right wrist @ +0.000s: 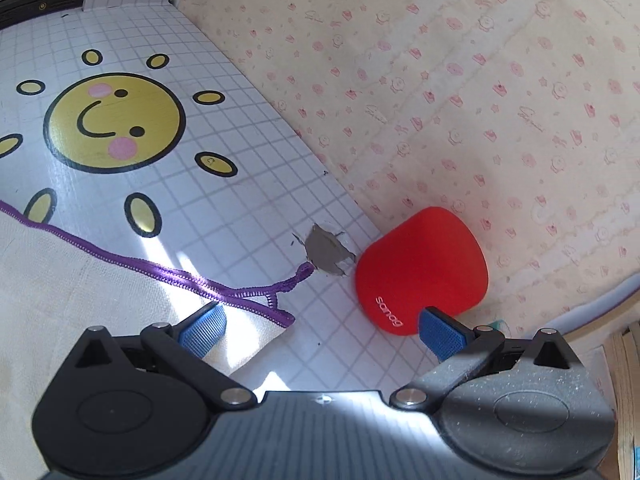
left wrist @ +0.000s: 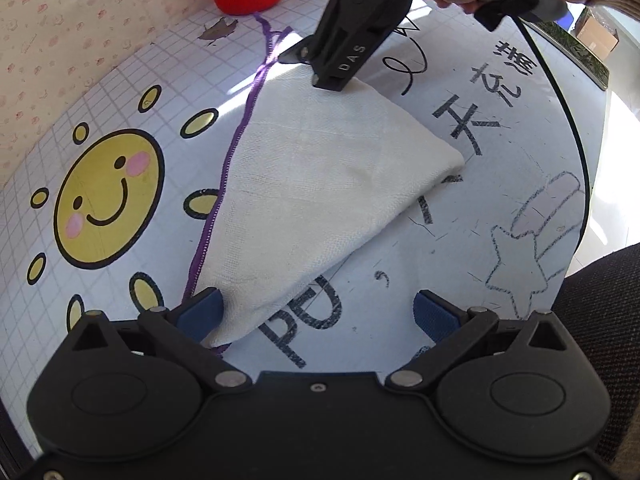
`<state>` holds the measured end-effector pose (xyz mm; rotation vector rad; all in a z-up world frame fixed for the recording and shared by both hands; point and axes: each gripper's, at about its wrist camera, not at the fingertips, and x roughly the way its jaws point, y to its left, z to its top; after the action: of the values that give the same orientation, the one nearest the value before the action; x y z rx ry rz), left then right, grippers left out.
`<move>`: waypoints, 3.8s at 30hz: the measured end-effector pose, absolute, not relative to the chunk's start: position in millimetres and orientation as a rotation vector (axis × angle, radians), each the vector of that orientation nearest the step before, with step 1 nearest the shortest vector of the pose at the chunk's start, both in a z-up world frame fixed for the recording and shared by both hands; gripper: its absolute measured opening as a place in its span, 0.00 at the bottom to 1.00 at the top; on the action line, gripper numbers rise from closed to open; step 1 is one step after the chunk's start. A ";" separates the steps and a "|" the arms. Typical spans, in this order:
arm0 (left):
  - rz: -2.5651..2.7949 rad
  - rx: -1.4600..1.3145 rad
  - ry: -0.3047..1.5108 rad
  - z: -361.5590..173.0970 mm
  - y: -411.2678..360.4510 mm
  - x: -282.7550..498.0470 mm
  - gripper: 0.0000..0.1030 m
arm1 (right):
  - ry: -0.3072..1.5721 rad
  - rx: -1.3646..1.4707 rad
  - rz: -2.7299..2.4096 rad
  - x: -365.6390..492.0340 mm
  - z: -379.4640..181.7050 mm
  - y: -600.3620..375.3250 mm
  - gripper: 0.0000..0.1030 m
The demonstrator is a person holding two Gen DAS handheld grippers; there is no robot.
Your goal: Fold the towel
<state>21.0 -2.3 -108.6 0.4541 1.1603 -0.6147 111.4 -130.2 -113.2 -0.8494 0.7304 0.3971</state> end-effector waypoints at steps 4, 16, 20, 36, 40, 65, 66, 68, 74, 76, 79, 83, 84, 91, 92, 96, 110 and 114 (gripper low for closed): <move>-0.564 0.430 1.143 -108.2 3.3 37.6 0.99 | 0.754 -0.848 0.374 95.5 -111.6 -139.1 0.99; -0.675 0.373 1.091 -78.4 -4.5 15.4 0.99 | 0.699 -0.753 0.386 64.4 -83.5 -145.6 0.99; -0.696 0.380 1.088 -83.0 -14.4 11.6 0.99 | 0.715 -0.722 0.470 56.7 -85.2 -137.4 0.99; -0.591 0.282 1.076 -85.8 8.5 13.9 0.99 | 0.773 -0.690 0.622 42.4 -97.2 -129.5 0.99; -0.563 0.231 1.064 -81.4 16.6 26.5 0.99 | 0.764 -0.705 0.665 38.0 -96.3 -125.8 1.00; -0.430 0.238 1.105 -109.8 33.8 68.6 0.99 | 0.868 -0.517 0.643 60.7 -109.6 -132.6 1.00; -0.423 0.244 1.101 -109.7 33.7 70.8 0.99 | 0.871 -0.510 0.635 62.8 -109.7 -131.3 1.00; -0.404 0.254 1.086 -108.8 33.8 76.0 0.99 | 0.894 -0.470 0.608 69.5 -110.4 -129.7 1.00; -0.391 0.249 1.053 -96.8 40.4 76.8 0.99 | 0.827 -0.510 0.569 62.4 -98.4 -126.1 1.00; -0.401 0.239 1.039 -89.6 41.1 71.4 0.99 | 0.821 -0.513 0.562 56.5 -93.7 -131.7 1.00; -0.433 0.252 1.019 -82.6 33.7 61.7 0.99 | 0.823 -0.522 0.558 48.3 -91.0 -138.4 1.00; -0.482 0.294 1.011 -84.2 13.8 51.9 0.99 | 0.832 -0.562 0.571 39.6 -93.9 -138.6 1.00; -0.490 0.311 1.007 -85.6 9.3 49.7 0.99 | 0.828 -0.569 0.576 36.9 -94.1 -137.9 1.00; -0.508 0.369 1.047 -104.5 -3.2 46.5 0.99 | 0.820 -0.652 0.605 20.7 -107.6 -121.5 1.00; -0.500 0.356 1.052 -105.3 -0.1 47.6 0.99 | 0.813 -0.653 0.604 19.2 -108.3 -119.2 1.00; -0.464 0.317 1.067 -107.3 13.3 51.9 0.99 | 0.810 -0.652 0.587 19.6 -109.3 -110.3 1.00; -0.453 0.299 0.995 -78.7 31.6 19.7 0.99 | 0.790 -0.606 0.540 19.2 -91.5 -96.2 1.00; -0.443 0.259 0.992 -70.9 39.4 10.1 0.99 | 0.848 -0.666 0.557 18.4 -105.6 -84.5 1.00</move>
<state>10.1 39.4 -70.9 0.2591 0.9924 -0.4430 18.4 -84.5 -105.6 -0.6657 0.8480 0.5572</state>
